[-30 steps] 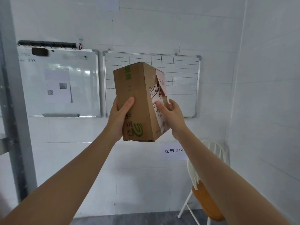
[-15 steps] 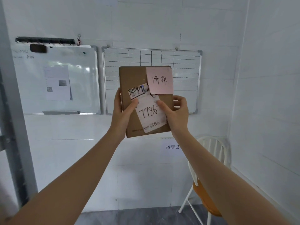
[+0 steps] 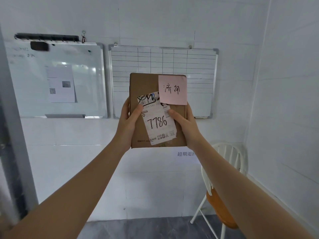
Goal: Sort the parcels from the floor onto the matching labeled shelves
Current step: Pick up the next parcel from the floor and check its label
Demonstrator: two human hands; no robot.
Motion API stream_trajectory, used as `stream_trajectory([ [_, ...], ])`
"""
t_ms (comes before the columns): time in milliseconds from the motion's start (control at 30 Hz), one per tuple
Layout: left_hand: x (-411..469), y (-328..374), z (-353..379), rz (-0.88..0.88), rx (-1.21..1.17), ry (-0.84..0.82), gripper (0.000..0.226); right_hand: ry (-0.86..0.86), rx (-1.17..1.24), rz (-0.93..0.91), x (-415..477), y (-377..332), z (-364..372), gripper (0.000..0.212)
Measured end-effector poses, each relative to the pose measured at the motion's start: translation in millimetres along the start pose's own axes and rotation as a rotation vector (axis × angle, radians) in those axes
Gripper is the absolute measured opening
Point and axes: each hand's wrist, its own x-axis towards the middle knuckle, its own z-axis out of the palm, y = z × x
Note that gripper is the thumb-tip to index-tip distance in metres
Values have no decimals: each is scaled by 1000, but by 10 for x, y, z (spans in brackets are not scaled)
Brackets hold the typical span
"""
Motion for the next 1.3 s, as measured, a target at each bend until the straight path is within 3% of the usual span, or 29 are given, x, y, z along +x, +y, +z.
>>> stream_trajectory([
  [400,145,15,-282,-4,40,54,48,5,-37,-36,238,164,237,54],
  [833,98,85,-552,35,123,114,48,-86,85,-37,294,419,477,66],
  [1100,-249,144,-479,103,161,296,45,-291,110,-17,330,414,506,66],
  [1300,-787,422,-553,183,251,554,49,-520,191,6,152,342,857,64],
])
